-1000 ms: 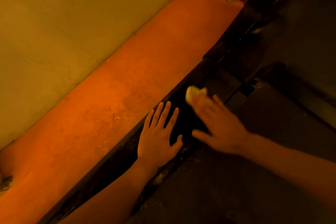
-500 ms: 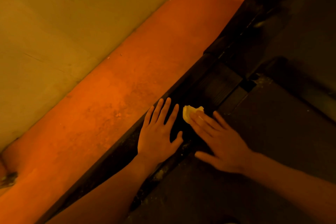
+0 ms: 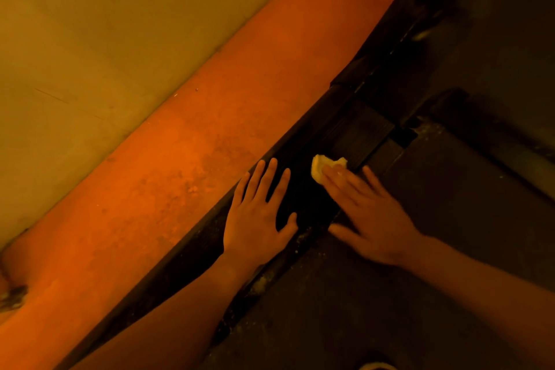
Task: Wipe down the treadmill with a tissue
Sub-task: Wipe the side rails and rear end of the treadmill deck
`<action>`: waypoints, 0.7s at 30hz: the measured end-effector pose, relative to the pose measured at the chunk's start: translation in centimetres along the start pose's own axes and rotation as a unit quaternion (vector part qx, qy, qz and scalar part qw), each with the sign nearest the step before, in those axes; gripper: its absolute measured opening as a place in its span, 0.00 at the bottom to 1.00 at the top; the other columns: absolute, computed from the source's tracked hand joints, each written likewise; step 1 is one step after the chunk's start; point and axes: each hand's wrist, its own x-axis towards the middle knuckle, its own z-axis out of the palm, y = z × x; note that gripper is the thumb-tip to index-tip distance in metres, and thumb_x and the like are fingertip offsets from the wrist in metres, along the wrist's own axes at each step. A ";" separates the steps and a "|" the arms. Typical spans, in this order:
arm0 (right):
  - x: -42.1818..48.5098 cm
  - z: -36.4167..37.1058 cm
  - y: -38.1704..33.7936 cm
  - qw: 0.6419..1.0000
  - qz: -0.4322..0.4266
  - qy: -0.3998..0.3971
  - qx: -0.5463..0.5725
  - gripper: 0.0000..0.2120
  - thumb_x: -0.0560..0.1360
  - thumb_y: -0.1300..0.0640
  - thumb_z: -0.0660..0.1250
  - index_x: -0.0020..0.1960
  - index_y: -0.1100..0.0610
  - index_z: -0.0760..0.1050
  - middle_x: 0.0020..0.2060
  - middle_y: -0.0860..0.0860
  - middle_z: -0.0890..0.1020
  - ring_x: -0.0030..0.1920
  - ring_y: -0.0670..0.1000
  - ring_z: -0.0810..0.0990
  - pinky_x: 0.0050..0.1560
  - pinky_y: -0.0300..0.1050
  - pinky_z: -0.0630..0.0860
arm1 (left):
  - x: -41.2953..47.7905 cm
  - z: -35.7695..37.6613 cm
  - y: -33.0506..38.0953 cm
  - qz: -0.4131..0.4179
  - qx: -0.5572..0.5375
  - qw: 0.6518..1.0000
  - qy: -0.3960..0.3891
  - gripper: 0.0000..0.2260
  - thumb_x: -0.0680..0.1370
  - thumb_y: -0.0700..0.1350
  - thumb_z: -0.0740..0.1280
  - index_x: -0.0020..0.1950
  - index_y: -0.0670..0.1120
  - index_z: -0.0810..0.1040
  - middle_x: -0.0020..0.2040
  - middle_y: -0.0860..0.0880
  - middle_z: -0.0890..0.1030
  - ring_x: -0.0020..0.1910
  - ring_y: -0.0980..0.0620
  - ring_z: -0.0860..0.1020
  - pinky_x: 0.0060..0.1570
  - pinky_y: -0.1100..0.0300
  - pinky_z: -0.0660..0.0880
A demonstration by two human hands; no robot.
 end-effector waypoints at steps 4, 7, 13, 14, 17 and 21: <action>1.9 -2.7 6.5 0.989 0.135 0.053 0.008 0.38 0.82 0.32 0.37 0.85 0.53 0.43 0.85 0.49 0.43 0.84 0.51 0.41 0.80 0.69 0.43 | 0.0 0.0 0.0 0.000 -0.005 1.000 -0.005 0.33 0.83 0.62 0.53 0.85 0.50 0.53 0.86 0.46 0.48 0.84 0.46 0.44 0.82 0.41 0.48; 2.4 -2.7 5.5 0.984 0.171 0.053 0.021 0.40 0.81 0.30 0.33 0.85 0.53 0.41 0.84 0.50 0.42 0.84 0.51 0.39 0.81 0.67 0.42 | 0.0 0.0 0.0 0.001 -0.010 1.000 0.001 0.33 0.83 0.62 0.53 0.85 0.50 0.53 0.85 0.45 0.49 0.84 0.45 0.44 0.81 0.40 0.51; -1.2 0.3 -2.4 0.995 -0.084 -0.045 0.001 0.38 0.83 0.32 0.44 0.85 0.53 0.43 0.85 0.49 0.44 0.84 0.51 0.41 0.81 0.64 0.43 | 0.0 0.2 -0.1 0.004 -0.005 1.000 0.003 0.33 0.83 0.62 0.55 0.85 0.49 0.54 0.85 0.45 0.49 0.84 0.45 0.45 0.81 0.42 0.51; -0.8 0.0 -1.0 0.995 -0.088 -0.039 -0.011 0.37 0.84 0.33 0.45 0.85 0.53 0.44 0.85 0.49 0.45 0.84 0.51 0.42 0.81 0.64 0.42 | 0.0 0.2 -0.1 0.005 -0.004 1.000 0.005 0.33 0.83 0.62 0.55 0.85 0.49 0.54 0.85 0.45 0.49 0.84 0.45 0.45 0.81 0.42 0.50; 1.2 -1.8 3.7 0.999 0.022 0.023 -0.022 0.36 0.83 0.34 0.41 0.85 0.53 0.47 0.85 0.50 0.47 0.84 0.52 0.44 0.80 0.69 0.47 | 0.0 0.1 -0.1 0.002 -0.007 1.000 0.002 0.33 0.84 0.63 0.53 0.85 0.50 0.53 0.86 0.46 0.48 0.84 0.45 0.44 0.81 0.41 0.49; 2.6 -2.3 6.2 0.983 0.166 0.079 0.003 0.38 0.83 0.34 0.34 0.85 0.55 0.45 0.85 0.51 0.46 0.84 0.51 0.42 0.81 0.67 0.43 | 0.0 0.1 0.0 0.004 -0.013 1.000 0.004 0.33 0.84 0.62 0.53 0.85 0.50 0.52 0.86 0.46 0.48 0.84 0.45 0.43 0.81 0.40 0.49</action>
